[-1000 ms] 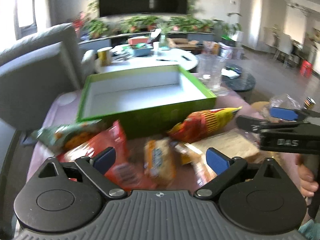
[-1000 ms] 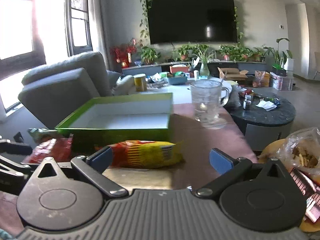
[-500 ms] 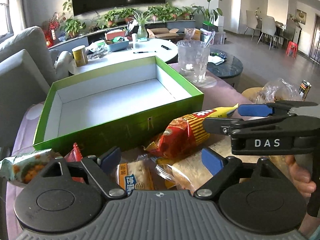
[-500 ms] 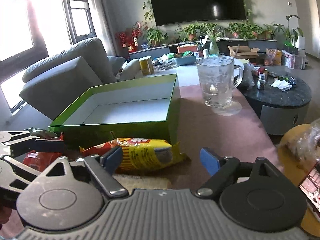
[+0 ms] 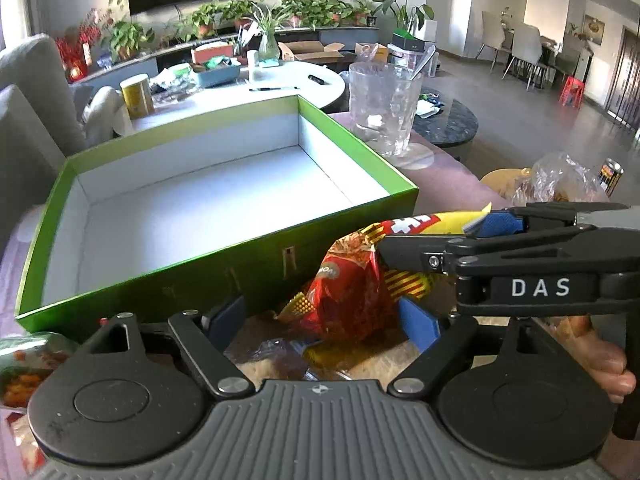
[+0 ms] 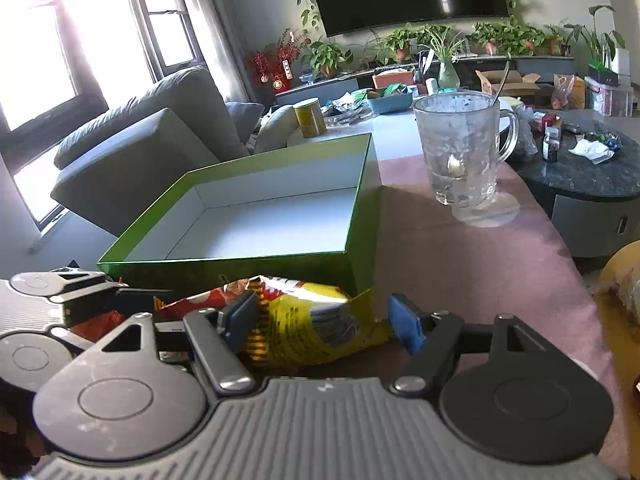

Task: Organize snacks
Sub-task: 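Grasp the red-and-yellow chip bag with the left gripper, then lift the chip bag into the green box and open the left gripper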

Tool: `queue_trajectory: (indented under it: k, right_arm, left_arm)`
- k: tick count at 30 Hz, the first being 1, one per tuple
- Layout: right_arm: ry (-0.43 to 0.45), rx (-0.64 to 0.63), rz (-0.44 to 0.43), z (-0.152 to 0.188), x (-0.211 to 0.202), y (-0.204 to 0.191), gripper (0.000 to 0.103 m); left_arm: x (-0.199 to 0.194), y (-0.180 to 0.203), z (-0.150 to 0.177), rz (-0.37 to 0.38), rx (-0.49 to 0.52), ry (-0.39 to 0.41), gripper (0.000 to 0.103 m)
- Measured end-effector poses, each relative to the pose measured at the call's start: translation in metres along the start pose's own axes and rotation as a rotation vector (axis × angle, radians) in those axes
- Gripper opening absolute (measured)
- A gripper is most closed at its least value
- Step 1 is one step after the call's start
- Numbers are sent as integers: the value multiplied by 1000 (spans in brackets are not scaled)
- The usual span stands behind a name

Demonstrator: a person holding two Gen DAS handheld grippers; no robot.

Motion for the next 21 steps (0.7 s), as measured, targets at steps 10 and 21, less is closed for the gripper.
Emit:
queue_trajectory:
  k: [10,21]
  right_arm:
    - [-12,34,-15,-3,2,0,66]
    - [39,36,-78,-17,-33,-34,52]
  left_arm:
    - [1,9,-7,98,2,48,59]
    - [-50,8,-16,142,-9,152,59]
Point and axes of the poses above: each gripper's, at about its wrist camera, not at the fingertips, and x roughly the way its jaws point, y to its right, z to its underside, the point moved 5 cm from there along x, roughly the way its jaws point, and after that the axes turned 15 degrees about -z, right-handed, at the moved point
